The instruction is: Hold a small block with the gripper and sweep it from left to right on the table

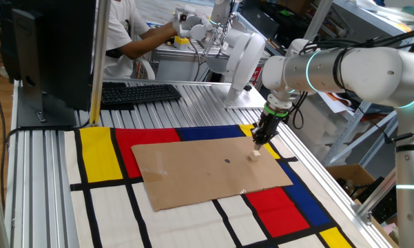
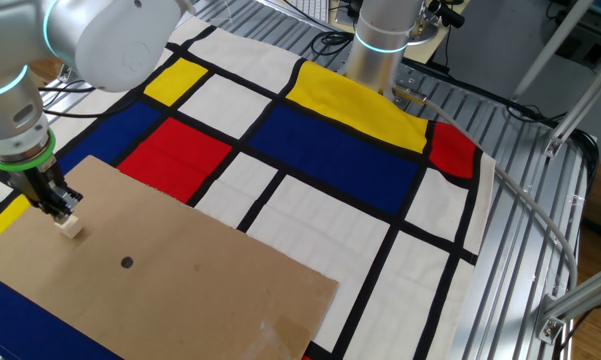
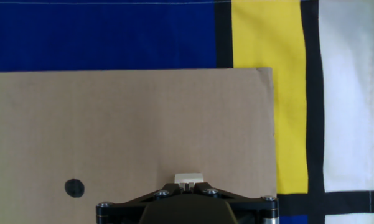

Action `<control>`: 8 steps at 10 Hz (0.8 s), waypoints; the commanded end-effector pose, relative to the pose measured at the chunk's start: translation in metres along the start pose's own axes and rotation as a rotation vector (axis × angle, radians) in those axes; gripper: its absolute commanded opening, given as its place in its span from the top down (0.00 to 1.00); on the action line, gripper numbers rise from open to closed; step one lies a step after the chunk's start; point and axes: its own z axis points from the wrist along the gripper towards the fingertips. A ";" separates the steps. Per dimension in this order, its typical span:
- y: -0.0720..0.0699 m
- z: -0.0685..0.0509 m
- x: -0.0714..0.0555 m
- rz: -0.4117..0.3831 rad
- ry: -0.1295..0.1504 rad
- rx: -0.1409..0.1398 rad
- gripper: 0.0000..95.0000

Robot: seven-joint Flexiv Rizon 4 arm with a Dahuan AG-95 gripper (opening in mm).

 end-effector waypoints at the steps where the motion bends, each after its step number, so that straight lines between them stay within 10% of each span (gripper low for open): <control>1: -0.001 0.000 0.000 0.005 -0.003 0.007 0.80; 2: -0.001 0.000 0.000 0.008 -0.003 0.007 0.80; 3: -0.001 0.000 0.000 0.008 -0.002 0.008 0.60; 8: 0.000 0.001 -0.001 0.006 -0.004 0.005 0.60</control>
